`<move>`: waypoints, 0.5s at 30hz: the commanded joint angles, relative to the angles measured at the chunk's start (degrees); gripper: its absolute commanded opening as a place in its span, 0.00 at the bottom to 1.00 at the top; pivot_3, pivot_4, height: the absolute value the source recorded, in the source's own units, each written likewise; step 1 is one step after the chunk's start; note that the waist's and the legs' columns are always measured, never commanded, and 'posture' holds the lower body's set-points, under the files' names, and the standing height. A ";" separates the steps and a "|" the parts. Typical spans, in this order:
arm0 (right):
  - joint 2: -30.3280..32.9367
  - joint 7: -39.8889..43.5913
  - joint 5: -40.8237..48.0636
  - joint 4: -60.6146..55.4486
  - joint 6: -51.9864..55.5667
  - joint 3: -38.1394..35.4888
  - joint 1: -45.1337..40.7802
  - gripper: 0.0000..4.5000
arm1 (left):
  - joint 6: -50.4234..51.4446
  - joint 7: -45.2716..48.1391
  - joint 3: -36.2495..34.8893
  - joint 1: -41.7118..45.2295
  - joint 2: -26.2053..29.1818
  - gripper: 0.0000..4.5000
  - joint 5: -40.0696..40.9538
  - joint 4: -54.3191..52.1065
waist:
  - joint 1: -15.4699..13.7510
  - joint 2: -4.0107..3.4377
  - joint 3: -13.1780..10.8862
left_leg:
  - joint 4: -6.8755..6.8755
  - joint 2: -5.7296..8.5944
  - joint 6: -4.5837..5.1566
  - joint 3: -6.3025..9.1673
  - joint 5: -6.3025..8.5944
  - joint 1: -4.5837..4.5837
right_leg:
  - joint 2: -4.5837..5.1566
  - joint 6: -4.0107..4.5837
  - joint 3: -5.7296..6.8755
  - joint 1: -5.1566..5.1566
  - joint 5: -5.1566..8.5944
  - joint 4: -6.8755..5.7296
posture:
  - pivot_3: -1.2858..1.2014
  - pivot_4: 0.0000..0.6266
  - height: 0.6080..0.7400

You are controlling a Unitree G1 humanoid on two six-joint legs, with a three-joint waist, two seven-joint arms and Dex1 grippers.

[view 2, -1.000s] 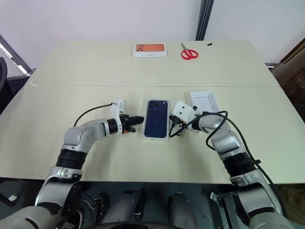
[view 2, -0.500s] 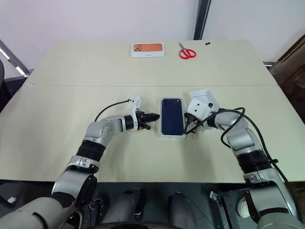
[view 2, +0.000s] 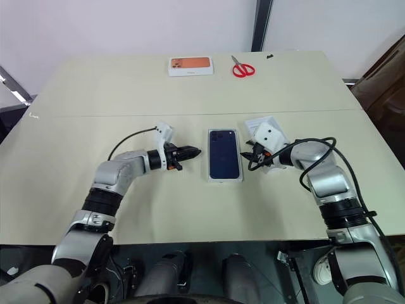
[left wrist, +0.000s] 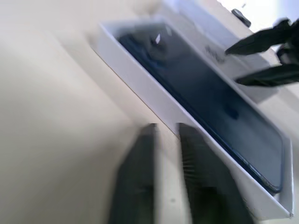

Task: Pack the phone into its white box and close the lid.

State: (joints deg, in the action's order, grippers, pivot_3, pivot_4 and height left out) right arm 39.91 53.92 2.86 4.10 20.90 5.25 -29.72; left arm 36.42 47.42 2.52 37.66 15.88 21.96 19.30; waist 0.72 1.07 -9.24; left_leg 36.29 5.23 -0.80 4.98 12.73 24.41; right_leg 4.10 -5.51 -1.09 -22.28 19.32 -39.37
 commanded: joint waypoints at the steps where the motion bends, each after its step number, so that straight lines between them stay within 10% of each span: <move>1: 1.16 -2.17 1.45 -3.32 3.52 -3.58 -1.09 0.87 | -3.64 2.69 -0.48 -0.42 3.11 0.64 -0.56 -3.29 | -0.03 0.00 0.00 | 0.01 0.00 0.00 0.00 0.00 0.00 | 0.00 0.00 0.00 0.01 0.00 0.00 | 0.52 0.24 0.95; 4: 0.80 -4.03 2.32 -3.77 8.76 -4.72 -1.64 1.00 | -5.77 4.23 -0.34 -0.55 4.86 0.96 -0.85 -3.08 | -0.05 -0.01 0.00 | 0.00 0.00 0.00 0.00 0.00 0.00 | 0.01 0.00 -0.01 0.01 0.00 0.00 | 0.52 0.24 0.95; 15: 2.10 -6.36 8.82 -9.60 41.79 -0.86 -6.55 1.00 | -19.99 20.01 -3.59 -9.09 14.43 0.96 2.78 -12.32 | 0.06 -0.06 -0.01 | -0.14 -0.04 0.00 -0.03 0.00 0.02 | 0.02 0.04 -0.07 -0.08 0.00 0.10 | 0.52 0.24 0.95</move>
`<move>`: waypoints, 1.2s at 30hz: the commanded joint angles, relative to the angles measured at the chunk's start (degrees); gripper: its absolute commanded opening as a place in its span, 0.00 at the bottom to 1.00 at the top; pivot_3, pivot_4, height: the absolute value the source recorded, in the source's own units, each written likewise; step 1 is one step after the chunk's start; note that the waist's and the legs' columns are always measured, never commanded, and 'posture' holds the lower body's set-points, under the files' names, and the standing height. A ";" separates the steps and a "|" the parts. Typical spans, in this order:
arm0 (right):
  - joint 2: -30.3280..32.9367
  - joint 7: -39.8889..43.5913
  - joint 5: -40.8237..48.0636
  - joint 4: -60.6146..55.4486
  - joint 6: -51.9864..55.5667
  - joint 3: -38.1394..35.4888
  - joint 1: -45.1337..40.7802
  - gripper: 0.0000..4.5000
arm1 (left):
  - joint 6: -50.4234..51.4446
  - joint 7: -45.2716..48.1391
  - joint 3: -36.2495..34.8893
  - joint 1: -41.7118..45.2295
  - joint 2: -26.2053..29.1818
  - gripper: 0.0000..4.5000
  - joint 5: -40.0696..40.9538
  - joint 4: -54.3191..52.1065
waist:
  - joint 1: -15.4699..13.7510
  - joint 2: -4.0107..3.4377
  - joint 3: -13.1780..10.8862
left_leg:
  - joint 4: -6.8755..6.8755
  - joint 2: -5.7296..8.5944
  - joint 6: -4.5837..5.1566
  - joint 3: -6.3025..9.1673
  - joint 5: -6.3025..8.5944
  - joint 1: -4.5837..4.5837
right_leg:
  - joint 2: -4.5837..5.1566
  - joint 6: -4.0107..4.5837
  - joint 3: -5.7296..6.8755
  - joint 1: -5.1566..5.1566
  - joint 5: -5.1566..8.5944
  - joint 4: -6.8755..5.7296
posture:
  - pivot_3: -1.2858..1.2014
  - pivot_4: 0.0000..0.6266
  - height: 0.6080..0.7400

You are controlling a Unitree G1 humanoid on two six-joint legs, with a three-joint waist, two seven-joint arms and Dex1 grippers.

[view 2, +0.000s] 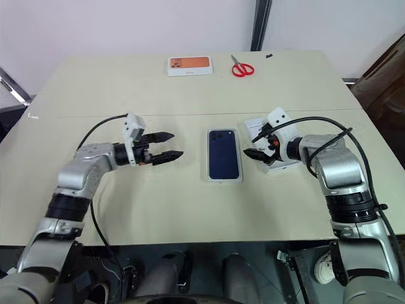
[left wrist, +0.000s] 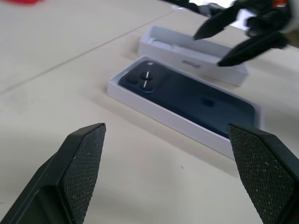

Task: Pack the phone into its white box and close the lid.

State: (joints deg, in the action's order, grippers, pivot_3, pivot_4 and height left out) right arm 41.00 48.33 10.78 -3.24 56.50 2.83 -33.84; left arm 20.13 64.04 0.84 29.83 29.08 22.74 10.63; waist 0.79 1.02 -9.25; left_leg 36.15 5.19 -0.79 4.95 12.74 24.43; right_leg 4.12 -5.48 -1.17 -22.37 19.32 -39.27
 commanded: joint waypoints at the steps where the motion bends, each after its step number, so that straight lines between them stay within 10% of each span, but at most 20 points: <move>1: 1.47 -0.94 0.62 -2.31 7.72 2.80 -3.22 1.00 | -4.51 4.10 -2.18 -1.86 1.61 0.96 2.31 -4.11 | -0.02 -0.02 -0.01 | 0.02 0.01 0.01 0.00 0.01 0.00 | 0.01 0.00 0.00 0.02 0.00 0.00 | 0.52 0.24 0.95; 36: -4.30 -16.80 2.85 2.49 29.73 7.46 -13.06 0.95 | -5.67 5.05 -2.97 -12.67 3.76 0.97 6.73 -14.28 | 0.16 -0.04 -0.02 | -0.02 0.00 0.30 -0.02 0.17 0.04 | 0.00 0.08 0.01 -0.08 -0.06 -0.05 | 0.52 0.24 0.95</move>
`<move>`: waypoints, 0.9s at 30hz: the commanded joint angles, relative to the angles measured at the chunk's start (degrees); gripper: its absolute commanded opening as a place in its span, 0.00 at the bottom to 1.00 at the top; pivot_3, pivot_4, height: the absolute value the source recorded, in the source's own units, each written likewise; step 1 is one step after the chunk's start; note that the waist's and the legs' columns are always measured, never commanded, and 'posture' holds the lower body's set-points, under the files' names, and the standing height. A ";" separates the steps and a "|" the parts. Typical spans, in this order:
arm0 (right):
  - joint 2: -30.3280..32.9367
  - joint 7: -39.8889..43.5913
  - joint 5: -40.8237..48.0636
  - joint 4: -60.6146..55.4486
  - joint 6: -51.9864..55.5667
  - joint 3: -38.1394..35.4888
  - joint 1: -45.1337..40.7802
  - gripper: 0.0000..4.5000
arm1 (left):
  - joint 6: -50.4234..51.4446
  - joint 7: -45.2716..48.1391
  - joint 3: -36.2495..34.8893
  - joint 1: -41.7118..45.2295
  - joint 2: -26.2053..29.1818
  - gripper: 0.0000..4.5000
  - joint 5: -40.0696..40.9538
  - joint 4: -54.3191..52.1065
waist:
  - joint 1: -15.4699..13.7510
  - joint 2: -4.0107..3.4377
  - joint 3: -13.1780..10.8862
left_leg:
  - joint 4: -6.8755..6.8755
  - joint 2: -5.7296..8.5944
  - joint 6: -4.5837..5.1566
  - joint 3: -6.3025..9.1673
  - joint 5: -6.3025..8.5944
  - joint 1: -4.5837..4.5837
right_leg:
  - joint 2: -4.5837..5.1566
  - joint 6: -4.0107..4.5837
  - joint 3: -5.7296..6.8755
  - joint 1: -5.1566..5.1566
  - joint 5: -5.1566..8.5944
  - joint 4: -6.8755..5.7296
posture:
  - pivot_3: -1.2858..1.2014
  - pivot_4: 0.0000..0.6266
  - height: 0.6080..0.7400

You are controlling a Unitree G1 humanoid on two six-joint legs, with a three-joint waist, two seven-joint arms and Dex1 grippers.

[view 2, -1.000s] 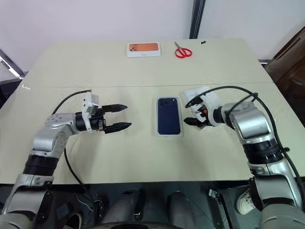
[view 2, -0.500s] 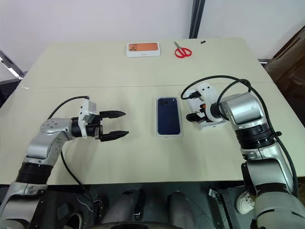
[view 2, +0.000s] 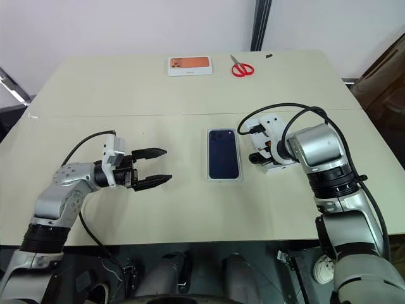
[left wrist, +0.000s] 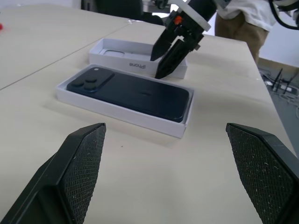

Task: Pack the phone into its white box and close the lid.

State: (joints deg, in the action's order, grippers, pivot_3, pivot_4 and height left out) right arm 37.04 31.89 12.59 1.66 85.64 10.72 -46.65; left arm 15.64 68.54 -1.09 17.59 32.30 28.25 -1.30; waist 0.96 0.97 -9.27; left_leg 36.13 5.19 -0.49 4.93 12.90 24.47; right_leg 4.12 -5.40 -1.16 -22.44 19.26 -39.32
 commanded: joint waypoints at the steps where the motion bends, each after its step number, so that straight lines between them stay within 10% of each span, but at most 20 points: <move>1: -0.48 -0.74 1.08 -2.65 0.90 -0.69 0.02 0.89 | -1.25 0.49 -0.92 -0.38 0.41 0.97 1.08 -2.31 | -0.01 0.00 0.00 | 0.00 0.00 0.00 0.00 0.00 0.00 | 0.00 0.00 0.00 0.00 0.00 0.00 | 0.52 0.24 0.95; 10: -2.03 -4.82 0.35 -4.16 2.18 -2.62 1.09 0.01 | -1.57 -0.11 -0.26 -0.06 -0.29 0.97 0.53 -1.88 | -0.04 0.00 0.00 | 0.01 0.00 0.00 0.00 0.00 0.00 | 0.00 0.00 0.00 0.01 0.00 0.00 | 0.52 0.24 0.95; 27: -19.41 -9.59 9.90 -1.03 -10.95 -29.27 -4.99 0.01 | -1.47 -3.18 -1.92 2.70 -1.23 0.97 0.76 1.89 | 0.26 -0.01 -0.01 | -0.03 -0.02 -0.01 -0.03 -0.01 0.00 | -0.04 -0.01 -0.01 -0.04 0.00 -0.06 | 0.52 0.24 0.95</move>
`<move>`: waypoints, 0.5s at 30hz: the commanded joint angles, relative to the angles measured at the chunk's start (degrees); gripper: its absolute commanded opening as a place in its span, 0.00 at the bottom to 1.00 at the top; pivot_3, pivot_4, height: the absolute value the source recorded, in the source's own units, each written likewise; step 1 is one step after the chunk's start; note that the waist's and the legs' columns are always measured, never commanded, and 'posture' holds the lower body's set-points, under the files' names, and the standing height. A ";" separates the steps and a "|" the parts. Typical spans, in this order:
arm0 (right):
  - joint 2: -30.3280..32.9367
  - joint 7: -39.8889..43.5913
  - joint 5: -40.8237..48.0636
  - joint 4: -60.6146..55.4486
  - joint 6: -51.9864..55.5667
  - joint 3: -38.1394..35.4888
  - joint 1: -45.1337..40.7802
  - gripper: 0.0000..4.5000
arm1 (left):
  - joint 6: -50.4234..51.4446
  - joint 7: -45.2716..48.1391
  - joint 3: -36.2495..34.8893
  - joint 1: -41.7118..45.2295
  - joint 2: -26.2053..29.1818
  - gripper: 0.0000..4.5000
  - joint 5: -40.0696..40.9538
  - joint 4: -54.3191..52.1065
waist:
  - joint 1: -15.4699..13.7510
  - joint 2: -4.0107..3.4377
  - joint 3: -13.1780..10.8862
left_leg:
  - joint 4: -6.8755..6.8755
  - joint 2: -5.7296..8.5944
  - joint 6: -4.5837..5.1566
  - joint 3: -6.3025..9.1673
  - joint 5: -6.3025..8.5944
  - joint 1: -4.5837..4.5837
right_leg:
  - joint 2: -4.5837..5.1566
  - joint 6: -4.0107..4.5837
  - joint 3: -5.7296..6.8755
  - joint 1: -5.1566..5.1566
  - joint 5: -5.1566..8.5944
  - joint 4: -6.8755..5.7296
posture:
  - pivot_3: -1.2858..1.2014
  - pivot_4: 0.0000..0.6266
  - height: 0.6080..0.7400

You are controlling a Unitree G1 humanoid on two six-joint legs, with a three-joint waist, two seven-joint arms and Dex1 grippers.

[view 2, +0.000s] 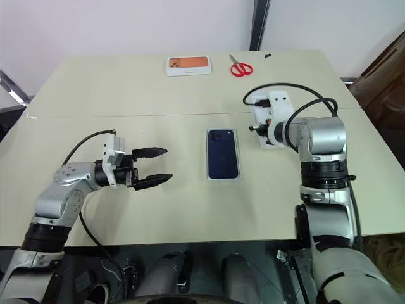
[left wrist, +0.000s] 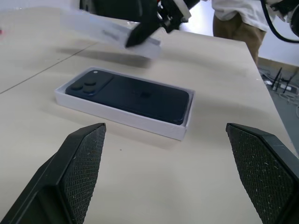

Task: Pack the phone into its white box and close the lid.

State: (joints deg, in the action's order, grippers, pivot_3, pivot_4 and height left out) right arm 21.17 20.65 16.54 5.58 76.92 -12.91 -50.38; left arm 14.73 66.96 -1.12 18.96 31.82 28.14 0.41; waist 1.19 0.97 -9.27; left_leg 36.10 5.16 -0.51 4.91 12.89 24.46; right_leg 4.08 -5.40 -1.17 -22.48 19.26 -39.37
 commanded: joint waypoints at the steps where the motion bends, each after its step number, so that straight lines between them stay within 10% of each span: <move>1: -5.99 1.22 8.03 -5.86 -1.35 -8.37 -1.45 0.01 | -1.05 -2.29 -2.05 1.48 -1.09 0.97 0.58 0.52 | -0.02 -0.01 0.00 | 0.00 0.00 0.00 0.00 0.00 0.00 | 0.00 0.00 0.00 -0.01 0.00 -0.02 | 0.52 0.24 0.95; 8: -24.78 -4.05 23.01 -13.59 14.24 -30.03 -1.10 0.01 | -0.04 -4.31 -3.28 1.81 -1.35 0.97 1.46 0.92 | -0.14 -0.05 0.02 | 0.02 0.00 -0.03 0.02 -0.02 0.00 | 0.01 0.00 0.01 -0.02 0.00 -0.08 | 0.52 0.24 0.95; 15: -34.07 -19.11 46.03 -15.87 15.58 -32.22 6.05 0.01 | 1.43 -3.98 -4.92 4.10 -0.45 0.97 2.38 3.10 | -0.03 -0.09 0.03 | 0.02 0.02 -0.01 0.01 -0.01 0.00 | 0.02 0.00 -0.02 -0.04 0.00 -0.12 | 0.52 0.24 0.95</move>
State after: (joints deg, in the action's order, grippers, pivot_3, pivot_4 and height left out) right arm -7.71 5.46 54.70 -8.72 92.11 -44.53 -45.25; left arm 16.01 63.00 -4.58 21.60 31.13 29.05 4.39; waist 1.17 0.87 -9.23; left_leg 36.11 5.19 -0.52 4.92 12.88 24.46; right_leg 4.10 -5.41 -1.20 -22.54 19.25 -39.51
